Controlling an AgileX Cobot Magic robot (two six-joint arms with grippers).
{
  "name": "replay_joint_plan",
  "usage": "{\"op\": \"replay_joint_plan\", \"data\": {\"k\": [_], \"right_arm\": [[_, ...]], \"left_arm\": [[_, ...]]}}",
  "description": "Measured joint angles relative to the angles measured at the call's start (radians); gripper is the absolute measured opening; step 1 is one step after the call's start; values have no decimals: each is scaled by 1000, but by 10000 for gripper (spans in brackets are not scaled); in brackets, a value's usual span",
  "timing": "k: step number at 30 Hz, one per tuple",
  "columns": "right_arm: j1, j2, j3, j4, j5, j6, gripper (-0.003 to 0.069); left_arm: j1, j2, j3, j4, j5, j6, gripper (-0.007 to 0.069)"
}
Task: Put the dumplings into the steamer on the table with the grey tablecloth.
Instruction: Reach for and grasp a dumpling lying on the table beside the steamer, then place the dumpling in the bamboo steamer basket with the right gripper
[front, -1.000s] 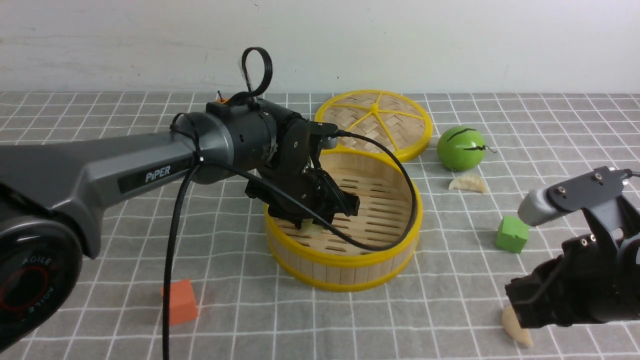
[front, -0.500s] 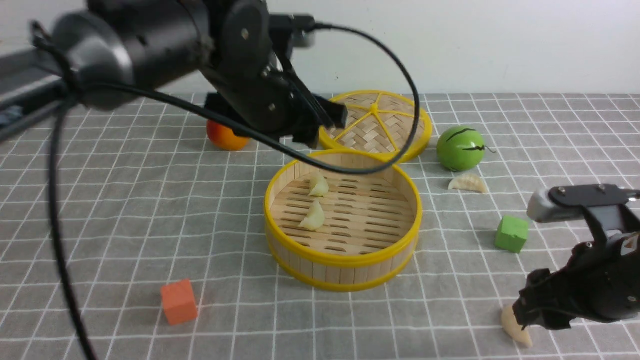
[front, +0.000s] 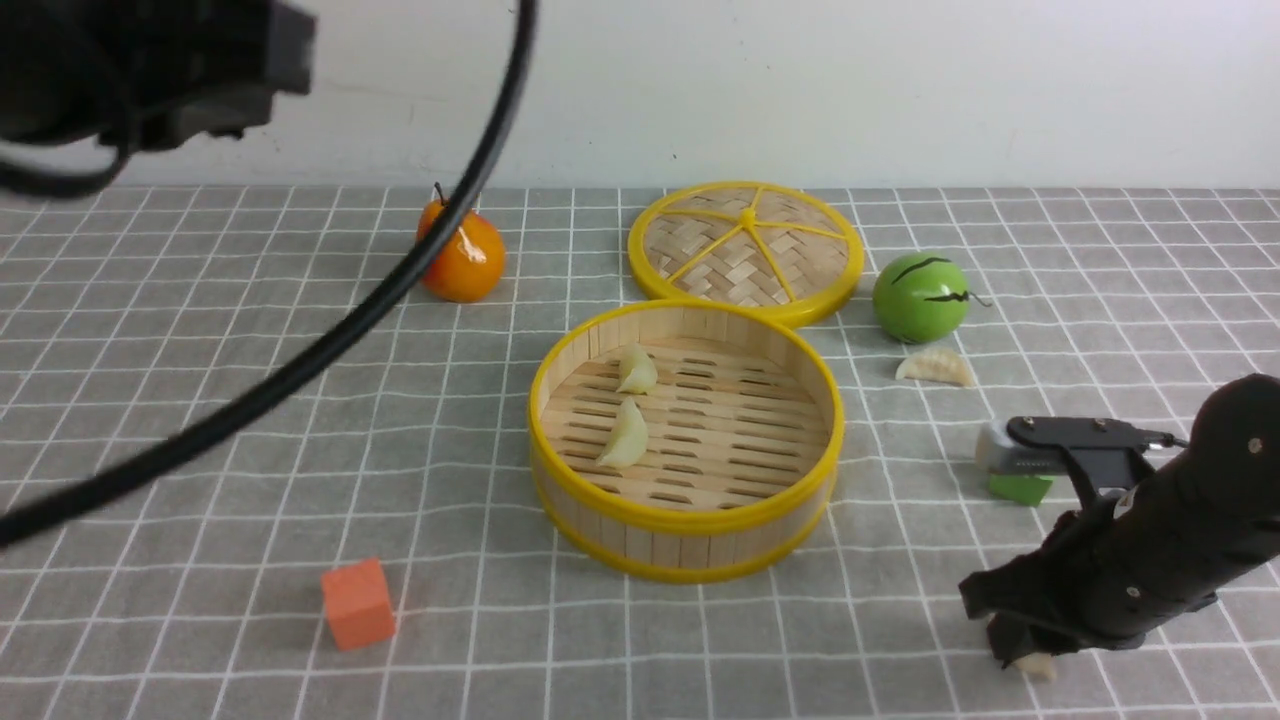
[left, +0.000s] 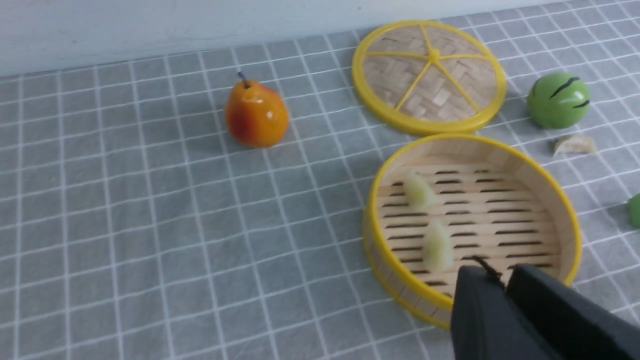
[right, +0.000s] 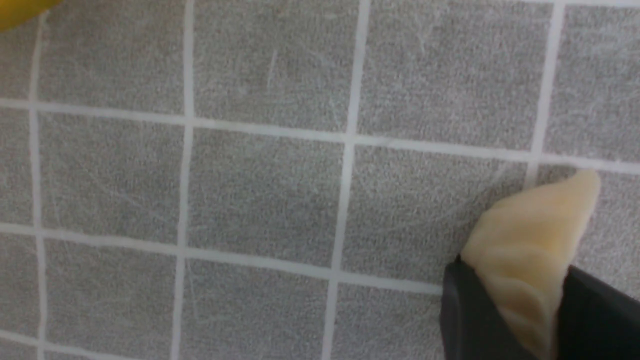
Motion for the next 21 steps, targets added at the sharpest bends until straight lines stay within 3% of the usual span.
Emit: {"op": "replay_joint_plan", "data": {"k": [8,12,16,21], "right_arm": [[7,-76,-127,32,150,-5,183],[86,-84,-309,81,183,-64,183],[171,33,-500,106,131,-91,183],[191,299,-738,107,88,-96,183]], "left_arm": [[0,-323,383,127,34,-144,24],[0,-495,592,178,-5,-233,24],[0,-605,775,223,-98,-260,24],[0,-674,890,263,-222,-264,25]]}}
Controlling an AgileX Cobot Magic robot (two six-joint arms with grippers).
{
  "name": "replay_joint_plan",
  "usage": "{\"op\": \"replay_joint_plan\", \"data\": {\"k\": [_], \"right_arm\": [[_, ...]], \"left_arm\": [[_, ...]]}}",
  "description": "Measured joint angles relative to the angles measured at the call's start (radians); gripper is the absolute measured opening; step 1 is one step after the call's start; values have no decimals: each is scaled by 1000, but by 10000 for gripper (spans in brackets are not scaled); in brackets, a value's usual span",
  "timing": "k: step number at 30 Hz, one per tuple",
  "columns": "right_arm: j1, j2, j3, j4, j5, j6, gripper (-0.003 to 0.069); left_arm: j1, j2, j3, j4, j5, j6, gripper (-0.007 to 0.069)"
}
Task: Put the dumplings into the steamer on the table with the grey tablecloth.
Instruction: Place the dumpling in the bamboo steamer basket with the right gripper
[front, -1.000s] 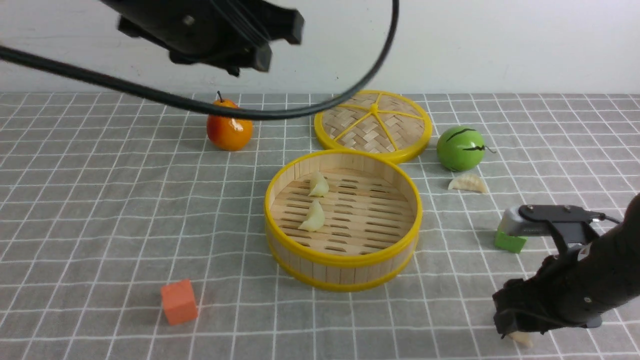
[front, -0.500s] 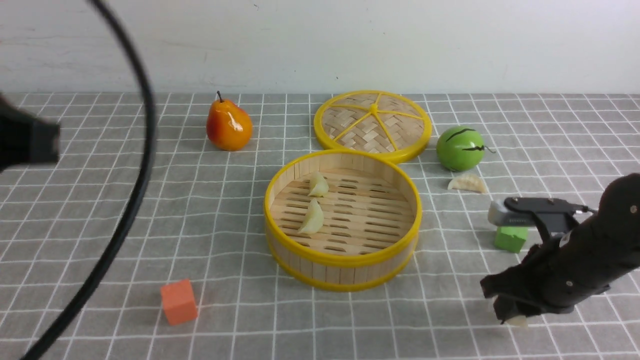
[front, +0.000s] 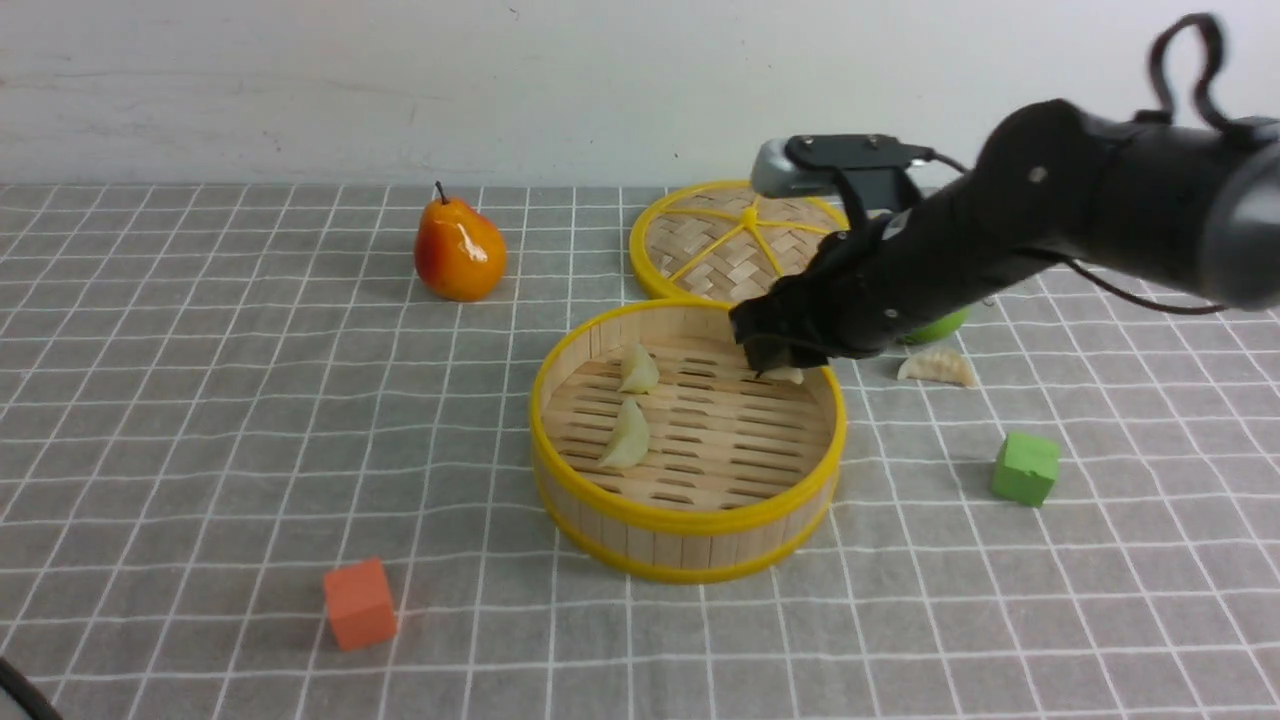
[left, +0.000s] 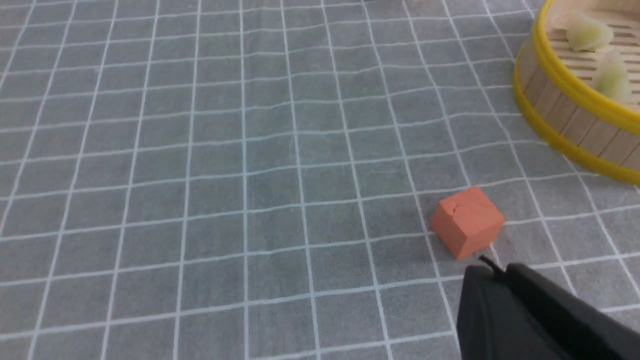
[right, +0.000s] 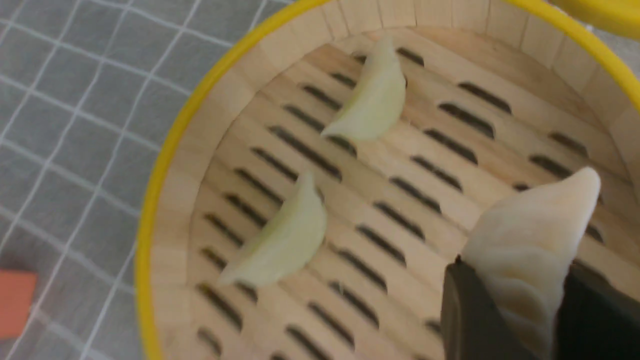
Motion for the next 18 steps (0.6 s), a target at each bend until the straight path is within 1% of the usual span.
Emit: {"op": "replay_joint_plan", "data": {"k": [5,7,10,11,13,15,18], "right_arm": [[0,207,-191,-8,30,0,183],[0,254,-242,-12,64,0,185],[0,287,-278,-22,87,0,212],[0,292,-288,-35,98,0,254],[0,292,-299,-46,120,0,316],[0,292,-316,-57,157,0,365],[-3,281,-379,-68,290,-1,442]], "left_arm": [[0,-24,15,15,-57,-1,27],[0,-24,15,24,-62,-1,27],[0,-24,15,29,-62,-1,27],[0,-24,15,31,-64,-1,27],[0,-24,15,32,-65,-1,27],[0,-24,15,33,-65,-1,27],[0,-24,15,42,-65,-1,27]]}}
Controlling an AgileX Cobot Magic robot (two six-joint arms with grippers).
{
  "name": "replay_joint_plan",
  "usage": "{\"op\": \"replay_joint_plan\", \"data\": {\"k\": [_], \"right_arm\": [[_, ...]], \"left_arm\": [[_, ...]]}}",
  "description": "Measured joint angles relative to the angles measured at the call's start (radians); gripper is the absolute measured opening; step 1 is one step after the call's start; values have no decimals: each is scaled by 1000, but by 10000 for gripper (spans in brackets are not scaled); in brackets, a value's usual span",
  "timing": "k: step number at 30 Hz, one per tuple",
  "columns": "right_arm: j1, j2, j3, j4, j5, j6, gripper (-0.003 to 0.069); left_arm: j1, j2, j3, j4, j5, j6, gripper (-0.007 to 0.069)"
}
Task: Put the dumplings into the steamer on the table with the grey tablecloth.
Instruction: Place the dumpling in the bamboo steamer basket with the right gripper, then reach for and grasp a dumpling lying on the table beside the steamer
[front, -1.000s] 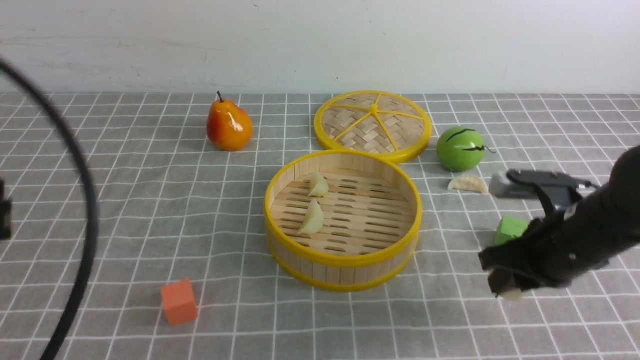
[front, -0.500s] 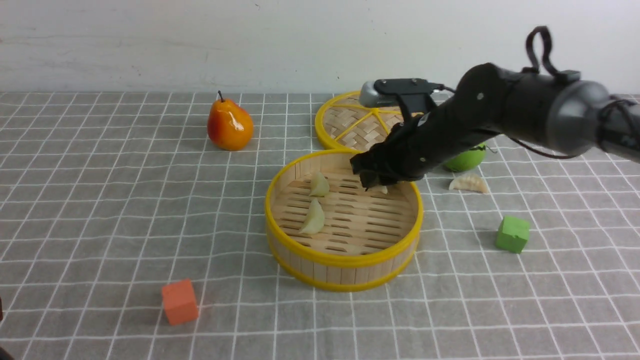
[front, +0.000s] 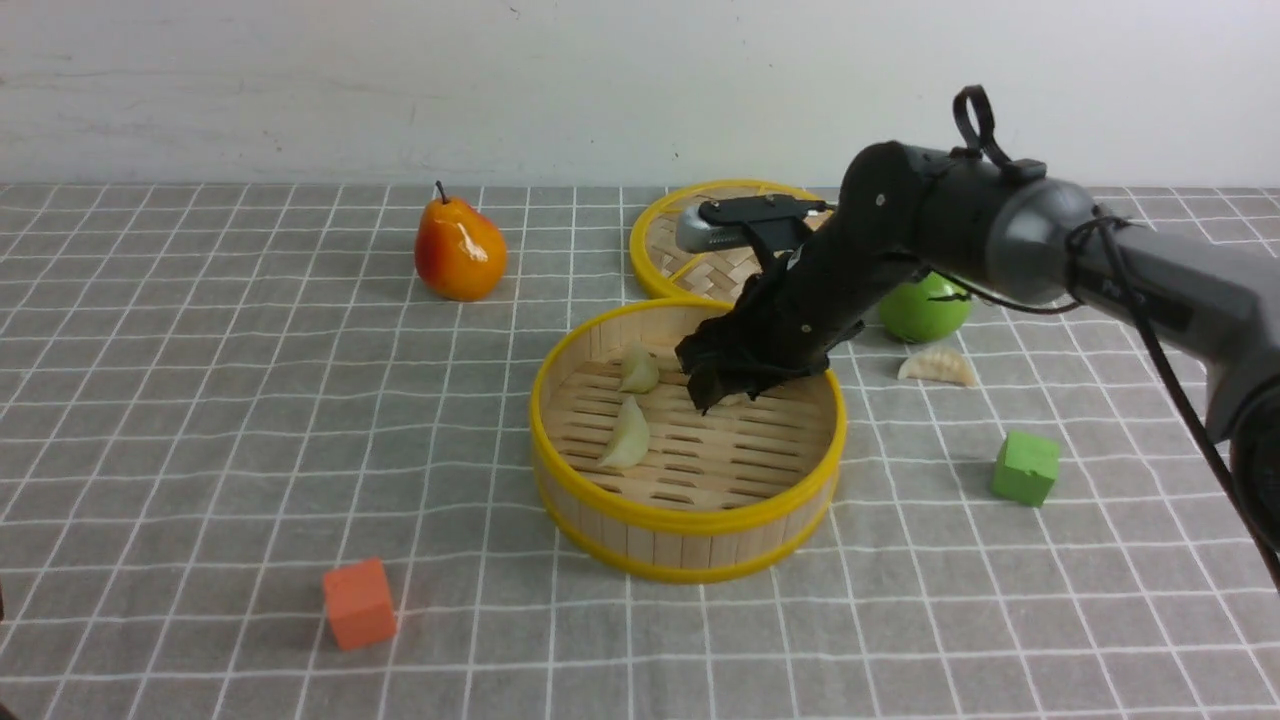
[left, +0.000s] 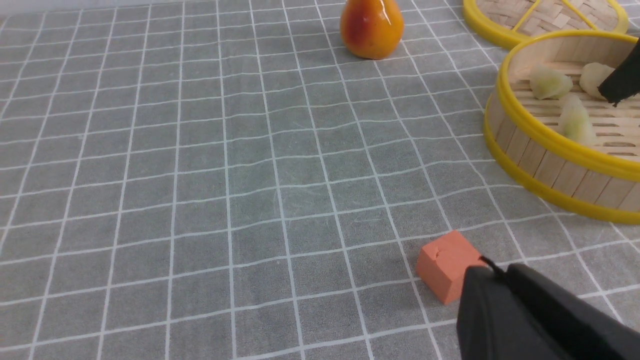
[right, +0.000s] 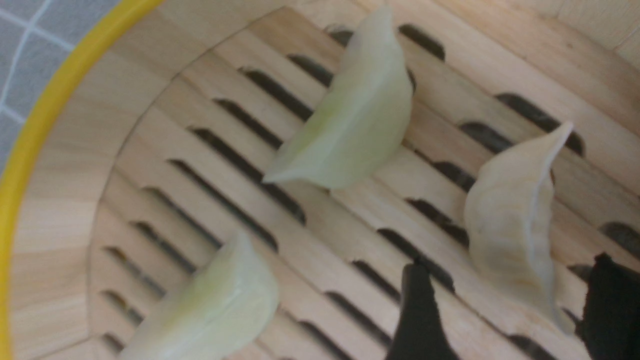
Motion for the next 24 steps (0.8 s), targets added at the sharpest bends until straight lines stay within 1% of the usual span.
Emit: {"op": "replay_joint_plan", "data": {"k": [4,6,8,9,13,15,18,24], "right_arm": [[-19,-41,-112,-49,162,-38,482],[-51,-61,-162,-89,212,-49,489],[-94,-69,-180,-124,229,-55,491],[-129,-68,-185,-139,237,-61,491],[-231,-6,-184,-168,256,-100,491],[-267,38,-183,-174,262,-114,491],[-292,81,-183,-175,250,-118,491],[-297,121,-183,-159,140,-120,491]], "left_arm": [[0,0,0,12,-10,0,28],[0,0,0,17,-20,0,31],[0,0,0,19,-23,0,32],[0,0,0,19,-23,0,34],[0,0,1,21,-23,0,35],[0,0,9,30,-25,0,37],[0,0,33,53,-42,0,37],[0,0,82,101,-95,0,38]]}}
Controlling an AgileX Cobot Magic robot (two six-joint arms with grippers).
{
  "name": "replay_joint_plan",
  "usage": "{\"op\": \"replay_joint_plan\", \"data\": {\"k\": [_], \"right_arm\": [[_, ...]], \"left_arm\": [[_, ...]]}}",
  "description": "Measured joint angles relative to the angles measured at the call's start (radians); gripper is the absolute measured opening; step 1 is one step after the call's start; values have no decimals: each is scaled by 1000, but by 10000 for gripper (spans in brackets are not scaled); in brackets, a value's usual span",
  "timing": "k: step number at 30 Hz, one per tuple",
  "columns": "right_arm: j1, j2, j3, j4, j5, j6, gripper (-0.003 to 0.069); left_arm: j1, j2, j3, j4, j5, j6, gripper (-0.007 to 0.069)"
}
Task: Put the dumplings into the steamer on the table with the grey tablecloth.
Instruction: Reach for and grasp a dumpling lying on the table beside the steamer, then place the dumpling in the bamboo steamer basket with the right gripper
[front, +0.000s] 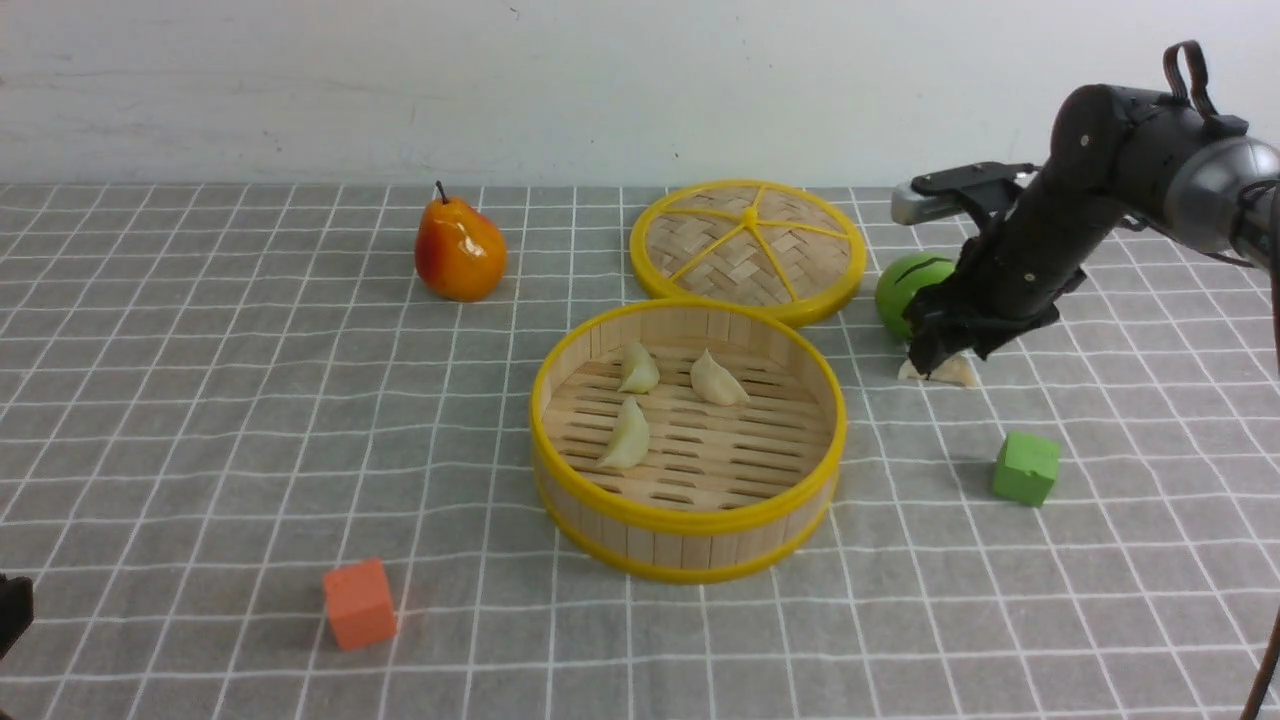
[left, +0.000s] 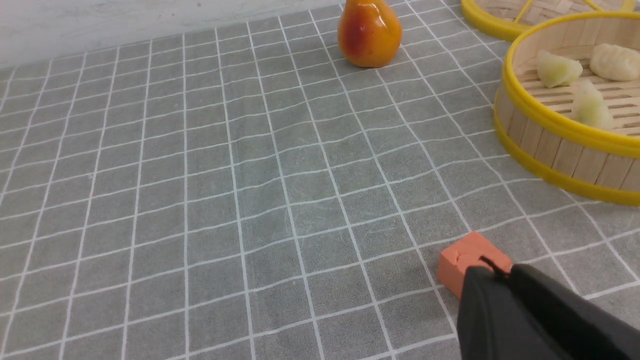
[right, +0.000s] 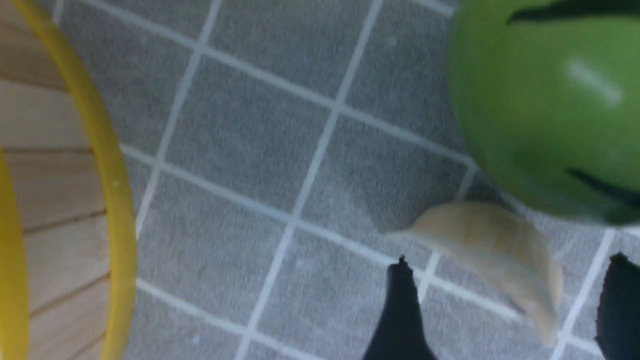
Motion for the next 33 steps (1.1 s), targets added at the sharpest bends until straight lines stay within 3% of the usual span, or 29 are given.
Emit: {"op": "replay_joint_plan", "data": {"k": [4,8,13,15,21,27,33], "right_arm": [[0,31,0,34,-32,0,489],[0,48,0,55,-10,-3,433],[0,45,0,53,23,-7,210],[0,35,0,51,28,-7,163],[0,-49,0,67,63,7,168],[21,-191,0,191,154,85,168],[178,-248,50,167,191,115,168]], "left_arm": [[0,0,3,8,-7,0,38],[0,0,3,10,-10,0,40],[0,0,3,11,-11,0,48],[0,0,3,11,-11,0,49],[0,0,3,11,-11,0,56],[0,0,3,11,-28,0,57],[0,0,3,11,-36,0,64]]}}
